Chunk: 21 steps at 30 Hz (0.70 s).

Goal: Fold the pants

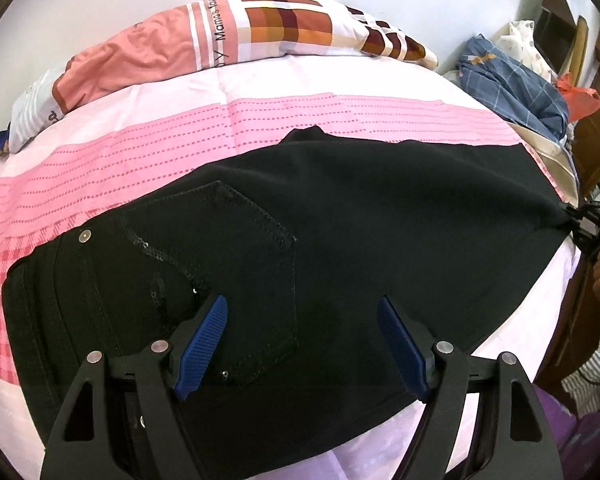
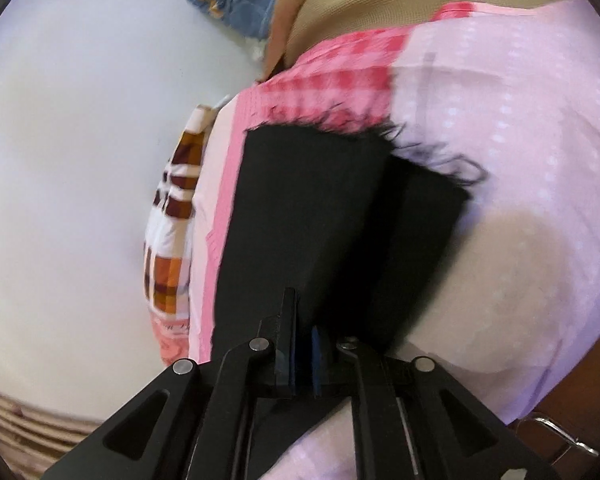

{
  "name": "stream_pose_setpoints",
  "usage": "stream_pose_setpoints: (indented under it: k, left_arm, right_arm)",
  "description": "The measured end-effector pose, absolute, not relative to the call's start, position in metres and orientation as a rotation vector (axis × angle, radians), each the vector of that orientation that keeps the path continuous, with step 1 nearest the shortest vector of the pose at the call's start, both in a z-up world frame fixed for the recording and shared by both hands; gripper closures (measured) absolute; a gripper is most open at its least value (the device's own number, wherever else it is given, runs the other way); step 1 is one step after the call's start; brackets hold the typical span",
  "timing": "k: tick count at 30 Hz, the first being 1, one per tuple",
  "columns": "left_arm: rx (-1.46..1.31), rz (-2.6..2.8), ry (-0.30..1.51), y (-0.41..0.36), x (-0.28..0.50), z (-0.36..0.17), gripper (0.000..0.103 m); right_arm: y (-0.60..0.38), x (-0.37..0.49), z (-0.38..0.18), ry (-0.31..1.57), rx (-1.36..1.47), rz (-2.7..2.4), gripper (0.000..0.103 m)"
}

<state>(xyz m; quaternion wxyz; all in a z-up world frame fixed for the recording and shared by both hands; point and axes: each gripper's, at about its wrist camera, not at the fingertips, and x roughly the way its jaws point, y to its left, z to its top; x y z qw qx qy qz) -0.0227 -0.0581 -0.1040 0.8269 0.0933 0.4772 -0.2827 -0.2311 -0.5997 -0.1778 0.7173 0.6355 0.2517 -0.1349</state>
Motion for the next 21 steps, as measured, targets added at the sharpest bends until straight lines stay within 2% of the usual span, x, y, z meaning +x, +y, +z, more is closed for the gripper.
stream_pose_setpoints:
  k: [3,5,7,12,21]
  left_arm:
    - [0.184,-0.605,1.027,-0.058,-0.025,-0.106,0.025]
    - [0.167,-0.605,1.028,-0.057,-0.027,-0.104,0.025]
    - [0.135,-0.613,1.024,-0.055,-0.028,-0.101,0.025]
    - [0.091,-0.631,1.025,-0.054,-0.029,-0.097,0.025]
    - [0.049,-0.665,1.021,-0.056,-0.032,-0.094,0.025]
  right_arm:
    - [-0.589,-0.24,-0.183,0.515,1.499,-0.273,0.081]
    - [-0.576,-0.241,-0.177,0.493,1.518,-0.234,0.057]
    - [-0.56,-0.231,-0.169,0.537,1.494,-0.177,0.046]
    - [-0.519,-0.183,-0.17,0.711,1.435,-0.033,0.041]
    - [-0.472,-0.146,-0.161,0.807,1.375,-0.016,0.04]
